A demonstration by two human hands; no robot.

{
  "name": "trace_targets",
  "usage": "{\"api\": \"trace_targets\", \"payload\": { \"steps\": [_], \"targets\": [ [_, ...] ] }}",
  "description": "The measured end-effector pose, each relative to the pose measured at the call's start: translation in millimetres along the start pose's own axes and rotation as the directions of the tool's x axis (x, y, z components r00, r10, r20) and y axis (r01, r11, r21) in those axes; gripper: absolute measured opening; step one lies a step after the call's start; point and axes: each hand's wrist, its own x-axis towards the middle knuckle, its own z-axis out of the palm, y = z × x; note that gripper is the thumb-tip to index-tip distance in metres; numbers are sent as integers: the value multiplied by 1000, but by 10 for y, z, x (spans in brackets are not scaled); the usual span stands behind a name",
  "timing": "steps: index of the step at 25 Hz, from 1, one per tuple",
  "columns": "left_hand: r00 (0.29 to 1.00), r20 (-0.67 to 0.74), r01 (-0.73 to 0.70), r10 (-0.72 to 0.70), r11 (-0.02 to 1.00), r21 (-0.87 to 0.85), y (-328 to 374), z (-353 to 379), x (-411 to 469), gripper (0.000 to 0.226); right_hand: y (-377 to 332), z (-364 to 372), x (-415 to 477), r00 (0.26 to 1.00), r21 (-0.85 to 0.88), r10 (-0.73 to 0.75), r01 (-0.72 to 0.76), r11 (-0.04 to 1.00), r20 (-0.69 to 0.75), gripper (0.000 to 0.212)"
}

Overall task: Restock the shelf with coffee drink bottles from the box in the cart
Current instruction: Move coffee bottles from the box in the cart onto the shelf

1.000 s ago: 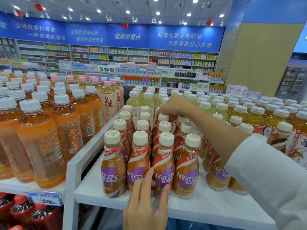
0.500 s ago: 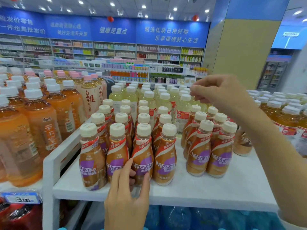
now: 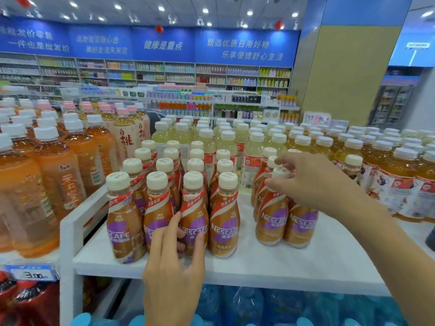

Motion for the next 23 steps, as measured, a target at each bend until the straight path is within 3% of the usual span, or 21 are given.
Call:
{"api": "trace_targets", "payload": {
  "steps": [2, 5, 10, 13, 18, 23],
  "targets": [
    [1000, -7, 4, -4, 1000, 5, 42, -19, 41, 59, -28, 36, 92, 1000, -16, 9, -9, 1000, 5, 35],
    [999, -12, 37, -37, 999, 23, 88, -43, 102, 63, -84, -20, 170, 999, 33, -30, 31, 999, -36, 36],
    [999, -15, 39, -37, 992, 124, 119, -39, 160, 67, -331, -419, 458, 955, 215, -104, 167, 962, -278, 29],
    [999, -3, 46, -46, 992, 121, 119, -41, 177, 69, -544, -643, 810, 933, 197, -124, 199, 960, -338, 29],
    [1000, 16, 0, -3, 989, 150, 53, -17, 180, 59, -775, -502, 1343, 941, 59, -168, 194, 979, -293, 28],
    [999, 25, -49, 45, 983, 176, 13, -1, 191, 65, -738, -163, 1686, 971, 146, -138, 168, 975, -195, 29]
  ]
}}
